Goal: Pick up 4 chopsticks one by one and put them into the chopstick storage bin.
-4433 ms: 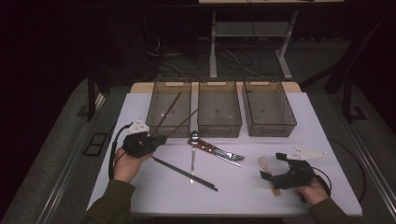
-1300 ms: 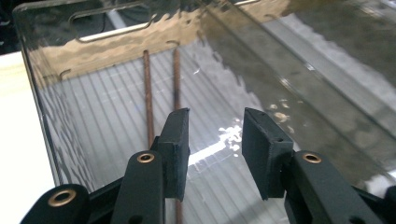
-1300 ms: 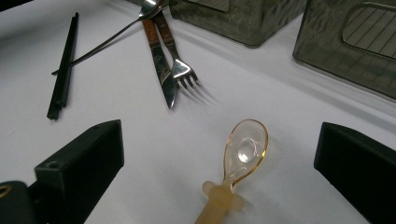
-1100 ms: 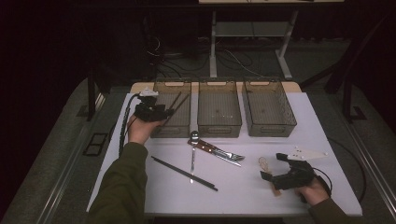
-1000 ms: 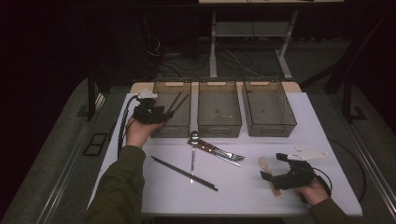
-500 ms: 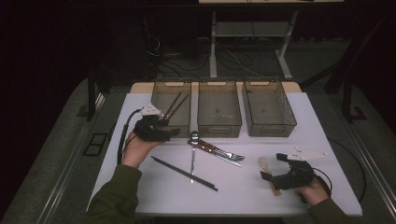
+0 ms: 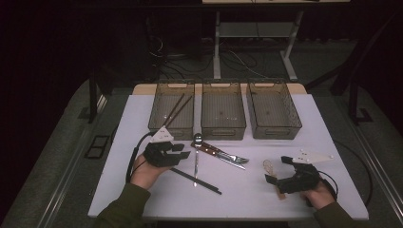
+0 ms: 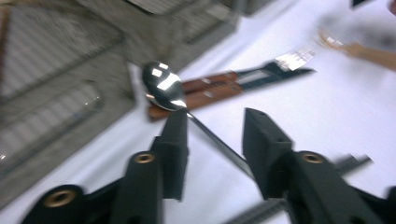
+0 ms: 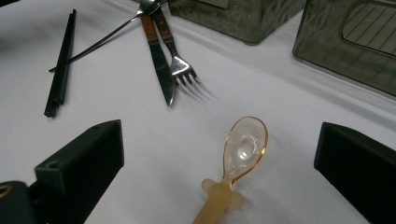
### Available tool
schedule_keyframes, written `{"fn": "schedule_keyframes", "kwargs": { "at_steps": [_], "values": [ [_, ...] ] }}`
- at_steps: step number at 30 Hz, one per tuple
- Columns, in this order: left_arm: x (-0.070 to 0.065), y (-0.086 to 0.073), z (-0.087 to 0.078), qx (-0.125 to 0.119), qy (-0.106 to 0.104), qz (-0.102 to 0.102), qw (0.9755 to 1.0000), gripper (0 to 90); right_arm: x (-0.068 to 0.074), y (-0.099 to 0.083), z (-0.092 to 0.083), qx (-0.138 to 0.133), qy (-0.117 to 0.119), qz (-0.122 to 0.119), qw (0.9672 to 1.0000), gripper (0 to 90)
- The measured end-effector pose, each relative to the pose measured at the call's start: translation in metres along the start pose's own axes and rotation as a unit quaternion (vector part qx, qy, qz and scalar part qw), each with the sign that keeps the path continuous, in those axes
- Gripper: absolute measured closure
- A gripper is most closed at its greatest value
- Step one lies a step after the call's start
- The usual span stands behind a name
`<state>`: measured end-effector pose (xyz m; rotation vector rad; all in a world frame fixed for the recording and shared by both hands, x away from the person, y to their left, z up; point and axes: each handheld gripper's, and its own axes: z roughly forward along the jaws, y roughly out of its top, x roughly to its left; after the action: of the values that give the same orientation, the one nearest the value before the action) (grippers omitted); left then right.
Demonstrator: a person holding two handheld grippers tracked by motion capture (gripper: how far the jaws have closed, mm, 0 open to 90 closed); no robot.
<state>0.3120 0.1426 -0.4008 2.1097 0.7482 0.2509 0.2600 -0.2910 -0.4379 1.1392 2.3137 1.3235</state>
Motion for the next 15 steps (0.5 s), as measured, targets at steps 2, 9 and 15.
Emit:
{"fn": "schedule_keyframes", "kwargs": {
  "at_steps": [2,9,15],
  "values": [
    [-0.008,-0.004,0.001,0.002,-0.008,0.009,0.9999,68.9,0.0,0.0,0.0,0.0,0.0,0.0,1.0,1.3],
    [-0.033,-0.014,0.009,0.013,-0.053,0.023,0.9982,83.8,0.001,0.0,0.0,0.003,0.0,-0.001,1.0,1.3],
    [-0.055,-0.019,0.022,0.035,-0.089,0.039,0.9946,88.5,0.001,0.0,0.001,0.003,-0.001,-0.001,1.0,1.3]
  ]
}}
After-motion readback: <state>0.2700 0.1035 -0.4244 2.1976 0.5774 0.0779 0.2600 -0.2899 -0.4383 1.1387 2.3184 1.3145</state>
